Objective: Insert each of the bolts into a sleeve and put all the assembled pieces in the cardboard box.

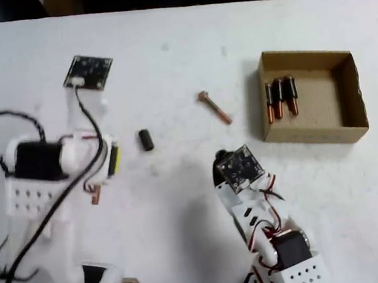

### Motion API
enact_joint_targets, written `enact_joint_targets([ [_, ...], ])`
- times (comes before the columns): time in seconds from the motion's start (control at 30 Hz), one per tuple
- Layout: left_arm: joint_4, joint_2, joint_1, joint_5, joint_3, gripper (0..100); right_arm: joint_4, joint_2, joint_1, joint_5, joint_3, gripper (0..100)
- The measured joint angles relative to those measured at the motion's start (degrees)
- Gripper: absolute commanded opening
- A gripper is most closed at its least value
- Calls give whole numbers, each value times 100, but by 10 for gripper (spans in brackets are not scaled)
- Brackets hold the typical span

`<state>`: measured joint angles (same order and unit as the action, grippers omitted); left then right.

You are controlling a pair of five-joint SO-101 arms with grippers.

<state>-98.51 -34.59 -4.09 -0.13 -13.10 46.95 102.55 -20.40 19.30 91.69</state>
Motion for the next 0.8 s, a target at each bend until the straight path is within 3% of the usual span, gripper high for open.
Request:
enact_joint_targets([
  [0.33, 633, -1767, 9, 0, -1785, 22, 79, 0, -422, 9, -659, 17],
  [0.8, 2321, -3473, 0, 0, -3640, 23, 607, 0, -484, 9, -1732, 17],
])
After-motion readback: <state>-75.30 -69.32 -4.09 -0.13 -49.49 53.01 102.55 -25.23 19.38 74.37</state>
